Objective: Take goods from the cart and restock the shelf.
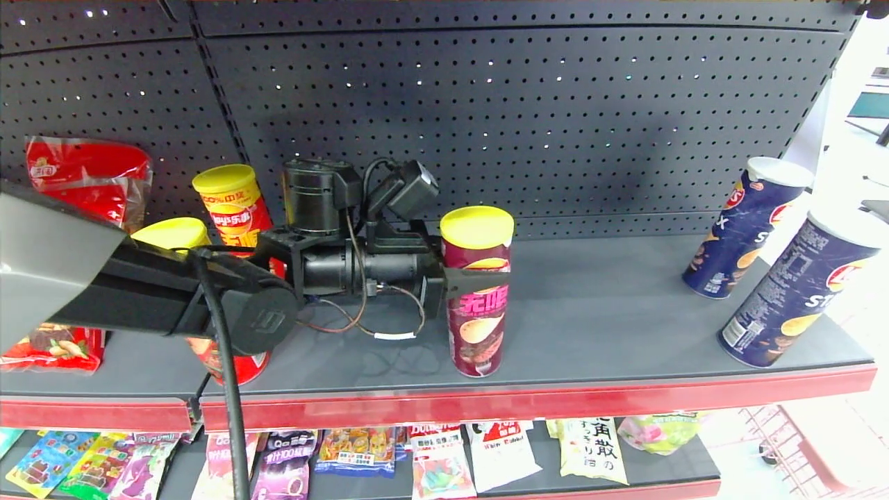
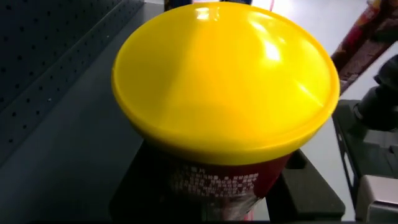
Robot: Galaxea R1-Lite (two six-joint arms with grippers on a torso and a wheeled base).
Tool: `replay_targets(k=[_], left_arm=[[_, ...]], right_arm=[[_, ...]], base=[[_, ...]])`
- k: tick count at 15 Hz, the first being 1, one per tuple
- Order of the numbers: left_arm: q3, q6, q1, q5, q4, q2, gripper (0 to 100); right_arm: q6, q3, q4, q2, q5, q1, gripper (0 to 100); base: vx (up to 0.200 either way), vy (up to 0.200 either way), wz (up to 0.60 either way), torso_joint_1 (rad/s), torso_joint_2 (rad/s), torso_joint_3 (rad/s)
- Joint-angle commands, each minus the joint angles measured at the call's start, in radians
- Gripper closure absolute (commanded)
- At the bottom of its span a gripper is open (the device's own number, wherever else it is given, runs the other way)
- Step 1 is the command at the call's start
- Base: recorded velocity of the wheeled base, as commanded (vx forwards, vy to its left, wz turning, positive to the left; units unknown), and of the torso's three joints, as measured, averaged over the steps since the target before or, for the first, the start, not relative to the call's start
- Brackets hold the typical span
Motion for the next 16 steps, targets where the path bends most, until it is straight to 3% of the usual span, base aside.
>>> replay_targets(k=[1,16], left_arm=[[0.029,0.000,-0.003,-0.011,0.001,-0.023,100],[0.060,0.004,-0.011,-0.002,0.004,-0.031,100]], right_arm=[[0.001,0.002,0.000,0.002,0.000,0.000,100],[-0.001,-0.006,0.000,0.000,-0.003,0.000,100]], base=[[0.000,0.000,0.00,0.000,0.00,0.000],[0.000,0.000,0.00,0.000,0.00,0.000]])
